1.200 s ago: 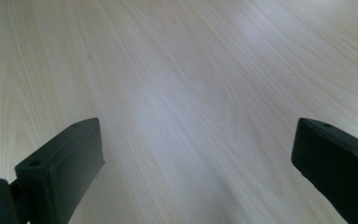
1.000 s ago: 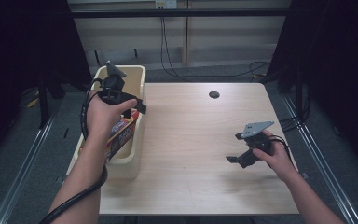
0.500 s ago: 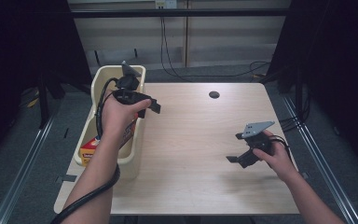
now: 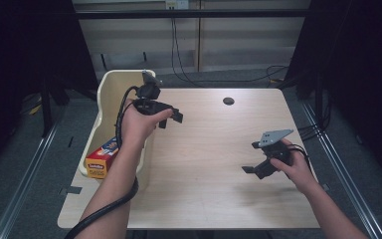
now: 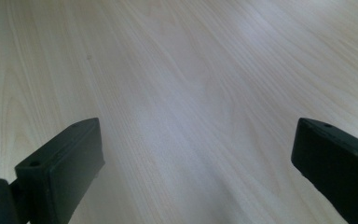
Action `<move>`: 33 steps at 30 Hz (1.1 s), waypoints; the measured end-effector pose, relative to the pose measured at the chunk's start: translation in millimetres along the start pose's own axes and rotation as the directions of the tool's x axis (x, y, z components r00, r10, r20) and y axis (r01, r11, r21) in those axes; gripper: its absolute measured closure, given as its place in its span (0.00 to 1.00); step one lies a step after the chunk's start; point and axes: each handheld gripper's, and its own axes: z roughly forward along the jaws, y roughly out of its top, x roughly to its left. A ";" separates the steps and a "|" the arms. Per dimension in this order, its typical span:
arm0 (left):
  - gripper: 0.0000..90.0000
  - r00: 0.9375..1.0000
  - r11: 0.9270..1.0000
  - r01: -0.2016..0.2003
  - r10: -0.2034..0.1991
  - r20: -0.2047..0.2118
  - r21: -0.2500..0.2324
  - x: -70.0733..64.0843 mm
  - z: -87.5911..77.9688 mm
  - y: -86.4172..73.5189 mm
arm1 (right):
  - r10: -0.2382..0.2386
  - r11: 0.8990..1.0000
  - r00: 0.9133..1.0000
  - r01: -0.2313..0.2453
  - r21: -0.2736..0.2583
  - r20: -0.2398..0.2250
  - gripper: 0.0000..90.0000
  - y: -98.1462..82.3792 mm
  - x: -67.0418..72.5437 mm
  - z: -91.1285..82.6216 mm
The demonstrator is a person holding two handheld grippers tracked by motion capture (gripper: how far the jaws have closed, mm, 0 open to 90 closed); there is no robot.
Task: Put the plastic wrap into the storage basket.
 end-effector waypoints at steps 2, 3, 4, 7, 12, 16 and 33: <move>0.19 1.000 1.000 -0.013 0.013 0.008 0.006 -1.6 3.3 -0.4 | -0.001 1.000 1.000 0.001 0.000 -0.002 0.02 -0.1 0.0 0.4; 0.19 1.000 1.000 -0.004 0.004 0.011 0.001 -2.9 4.9 -0.6 | -0.001 1.000 1.000 0.001 0.000 -0.002 0.02 -0.1 0.0 0.4; 0.19 1.000 1.000 -0.010 0.009 0.018 0.006 -3.8 7.0 -0.7 | -0.002 1.000 1.000 0.002 0.000 -0.001 0.02 -0.1 0.1 0.6; 0.19 0.999 1.000 -0.022 0.022 0.024 0.011 -5.5 12.2 -1.0 | -0.001 1.000 1.000 0.001 0.001 -0.001 0.02 0.0 0.3 0.3; 0.19 0.999 1.000 -0.024 0.024 0.038 0.007 -7.6 18.9 -2.6 | -0.003 1.000 1.000 0.003 -0.001 -0.001 0.02 -0.2 -0.1 0.0; 0.19 0.999 1.000 -0.030 0.030 0.044 0.003 -8.1 24.3 -5.1 | -0.006 1.000 1.000 0.006 0.001 0.001 0.02 -0.3 0.4 0.7; 0.18 0.997 0.999 -0.047 0.045 0.063 0.023 -14.6 49.4 -14.8 | -0.004 1.000 1.000 0.004 0.008 -0.001 0.02 -0.6 1.2 1.0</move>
